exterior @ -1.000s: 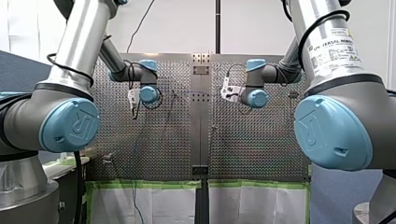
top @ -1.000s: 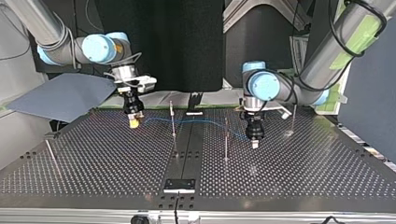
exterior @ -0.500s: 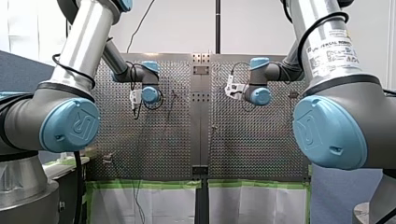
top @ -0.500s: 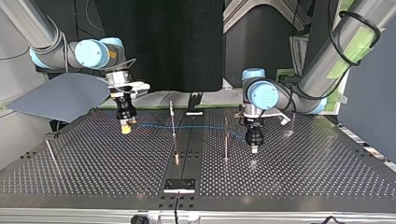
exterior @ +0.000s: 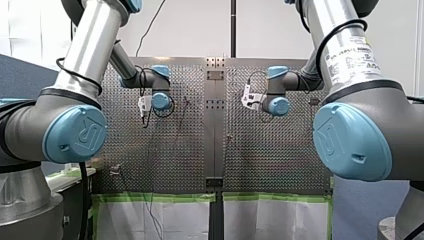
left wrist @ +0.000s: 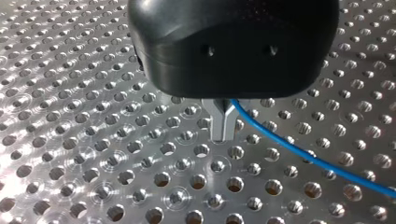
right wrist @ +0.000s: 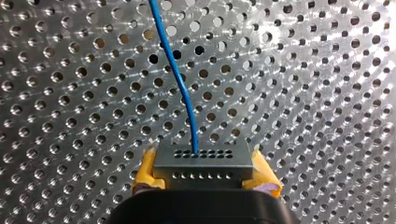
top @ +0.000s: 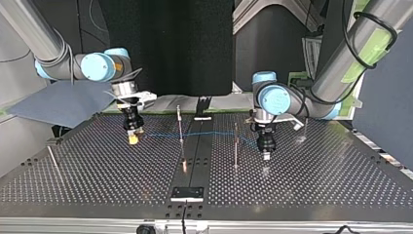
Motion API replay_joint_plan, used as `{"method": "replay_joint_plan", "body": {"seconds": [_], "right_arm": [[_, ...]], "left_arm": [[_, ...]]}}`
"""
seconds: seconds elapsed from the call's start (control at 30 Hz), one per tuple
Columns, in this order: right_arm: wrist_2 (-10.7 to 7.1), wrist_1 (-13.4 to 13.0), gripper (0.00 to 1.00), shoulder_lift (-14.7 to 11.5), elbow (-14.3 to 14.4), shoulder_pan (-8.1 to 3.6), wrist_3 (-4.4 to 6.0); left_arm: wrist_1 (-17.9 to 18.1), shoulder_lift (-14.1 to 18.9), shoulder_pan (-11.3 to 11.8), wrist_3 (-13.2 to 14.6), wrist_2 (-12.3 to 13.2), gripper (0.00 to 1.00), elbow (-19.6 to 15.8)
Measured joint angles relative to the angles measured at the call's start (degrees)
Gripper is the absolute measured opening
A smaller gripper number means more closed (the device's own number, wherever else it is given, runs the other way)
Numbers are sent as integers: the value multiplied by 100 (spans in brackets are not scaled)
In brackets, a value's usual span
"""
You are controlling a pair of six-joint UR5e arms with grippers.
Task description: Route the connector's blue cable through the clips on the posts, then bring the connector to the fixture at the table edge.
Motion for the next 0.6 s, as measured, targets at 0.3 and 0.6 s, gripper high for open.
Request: {"method": "replay_joint_plan", "body": {"seconds": [0.3,0.6], "right_arm": [[-30,54,0,43,-118,-43,7],[-103,329,0,320,-423,-66,-66]], "left_arm": [[-23,1,0,6,3,0,-1],[-75,1,1,10,0,0,-1]]}}
